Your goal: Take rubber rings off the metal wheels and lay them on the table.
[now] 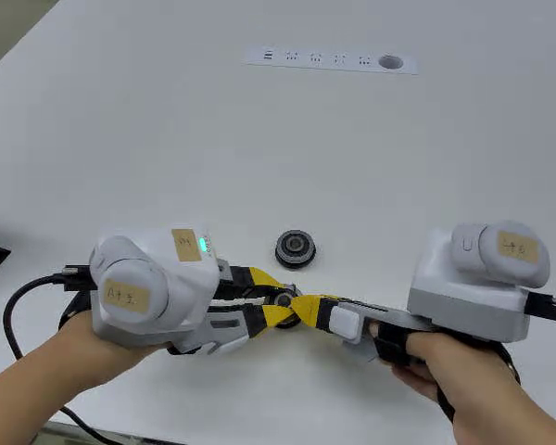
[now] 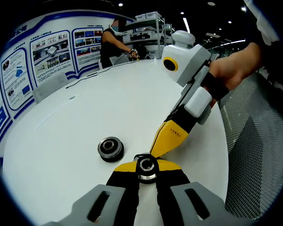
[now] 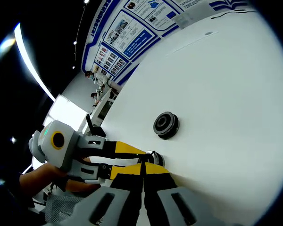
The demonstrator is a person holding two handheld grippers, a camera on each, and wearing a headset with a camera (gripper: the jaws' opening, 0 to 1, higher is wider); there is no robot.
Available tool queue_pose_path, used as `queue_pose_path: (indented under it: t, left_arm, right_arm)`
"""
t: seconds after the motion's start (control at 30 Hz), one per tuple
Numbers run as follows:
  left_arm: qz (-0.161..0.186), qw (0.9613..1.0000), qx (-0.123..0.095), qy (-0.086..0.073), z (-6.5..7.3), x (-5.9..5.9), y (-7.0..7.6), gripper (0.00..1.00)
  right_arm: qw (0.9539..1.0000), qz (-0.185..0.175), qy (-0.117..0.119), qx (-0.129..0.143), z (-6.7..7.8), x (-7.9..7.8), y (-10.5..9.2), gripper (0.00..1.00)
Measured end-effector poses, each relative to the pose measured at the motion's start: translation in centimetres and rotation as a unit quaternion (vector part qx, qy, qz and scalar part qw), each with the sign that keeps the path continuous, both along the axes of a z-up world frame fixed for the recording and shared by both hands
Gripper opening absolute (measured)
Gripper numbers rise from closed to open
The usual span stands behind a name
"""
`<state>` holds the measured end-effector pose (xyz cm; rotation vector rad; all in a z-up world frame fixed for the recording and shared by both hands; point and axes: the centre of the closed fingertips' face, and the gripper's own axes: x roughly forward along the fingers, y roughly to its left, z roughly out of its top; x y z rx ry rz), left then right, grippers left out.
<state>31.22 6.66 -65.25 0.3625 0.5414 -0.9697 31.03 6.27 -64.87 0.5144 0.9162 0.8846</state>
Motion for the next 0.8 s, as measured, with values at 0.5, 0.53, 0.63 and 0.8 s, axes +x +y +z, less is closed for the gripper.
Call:
queue_pose_path:
  t: [0.5,0.53,0.63,0.8]
  left_arm:
    - [0.003,1.0,-0.002,-0.001,0.02,-0.22,-0.04,0.12]
    - [0.003,1.0,-0.002,-0.001,0.02,-0.21,-0.03,0.12]
    - [0.002,1.0,-0.002,-0.002,0.01,-0.22,-0.02,0.12]
    - [0.001,1.0,-0.001,-0.003,0.01,-0.25,-0.02,0.12]
  right_arm:
    - [1.0,-0.002,0.003,0.004,0.25,-0.4,0.07,0.0]
    - [1.0,-0.002,0.004,0.006,0.33,-0.42,0.09,0.0]
    - [0.9999,0.0,0.006,0.009,0.48,-0.53,0.18,0.0]
    - [0.9999,0.0,0.007,0.012,0.69,-0.79,0.31,0.0]
